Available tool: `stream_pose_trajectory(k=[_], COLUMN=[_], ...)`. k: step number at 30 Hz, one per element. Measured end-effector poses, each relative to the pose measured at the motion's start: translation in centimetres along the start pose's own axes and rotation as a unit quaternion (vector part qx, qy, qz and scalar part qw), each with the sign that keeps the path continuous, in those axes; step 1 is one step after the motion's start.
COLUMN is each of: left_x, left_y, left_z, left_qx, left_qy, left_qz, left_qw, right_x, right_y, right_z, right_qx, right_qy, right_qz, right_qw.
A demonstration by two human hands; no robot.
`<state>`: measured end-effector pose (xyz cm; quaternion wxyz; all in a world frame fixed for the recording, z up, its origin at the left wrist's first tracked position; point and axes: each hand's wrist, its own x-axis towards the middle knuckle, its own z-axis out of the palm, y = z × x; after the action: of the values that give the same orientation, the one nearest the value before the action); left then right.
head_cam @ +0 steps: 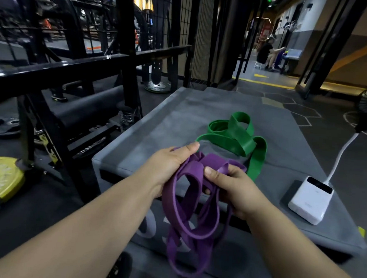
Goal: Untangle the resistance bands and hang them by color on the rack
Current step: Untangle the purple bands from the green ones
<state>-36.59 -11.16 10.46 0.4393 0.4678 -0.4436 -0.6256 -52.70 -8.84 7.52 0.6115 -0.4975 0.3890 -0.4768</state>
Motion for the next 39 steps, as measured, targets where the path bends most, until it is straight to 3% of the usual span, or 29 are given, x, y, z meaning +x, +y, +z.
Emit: stream_pose_trajectory(k=[3,8,14,18,24,30,35,39], left_x=[-1.1,-0.9,0.2,0.6,1.5,1.8,2.4,2.3], left_y=[-0.5,-2.4,-3.0,-3.2,-4.5,-4.3,-4.2,-4.1], left_z=[-0.6,-1.8,-2.5,-2.3,-0.1,-0.2,-1.0,-1.3], left_qx=[0.034,0.112,0.233,0.246,0.209,0.237,0.213,0.262], left_qy=[-0.033,-0.074,-0.145,-0.196,-0.148,-0.209,-0.204,-0.218], left_qz=[-0.033,-0.098,-0.119,-0.105,-0.103,-0.042,-0.067,-0.073], left_qw=[0.998,0.986,0.954,0.944,0.961,0.948,0.953,0.937], right_x=[-1.0,-1.5,-1.6,-2.0,-1.4,-1.0,-1.1,-0.7], right_y=[-0.2,-0.1,1.0,0.9,1.9,2.0,0.9,0.2], right_z=[0.3,-0.1,-1.6,-1.9,-1.9,-2.0,-2.4,-2.7], right_qx=[0.005,-0.071,-0.122,-0.154,-0.16,-0.176,-0.187,-0.177], right_qy=[-0.059,-0.049,-0.043,-0.059,0.012,0.067,0.052,0.123], right_qz=[0.064,0.14,0.182,0.202,0.169,0.108,0.125,0.083], right_qw=[0.996,0.986,0.975,0.965,0.972,0.976,0.973,0.973])
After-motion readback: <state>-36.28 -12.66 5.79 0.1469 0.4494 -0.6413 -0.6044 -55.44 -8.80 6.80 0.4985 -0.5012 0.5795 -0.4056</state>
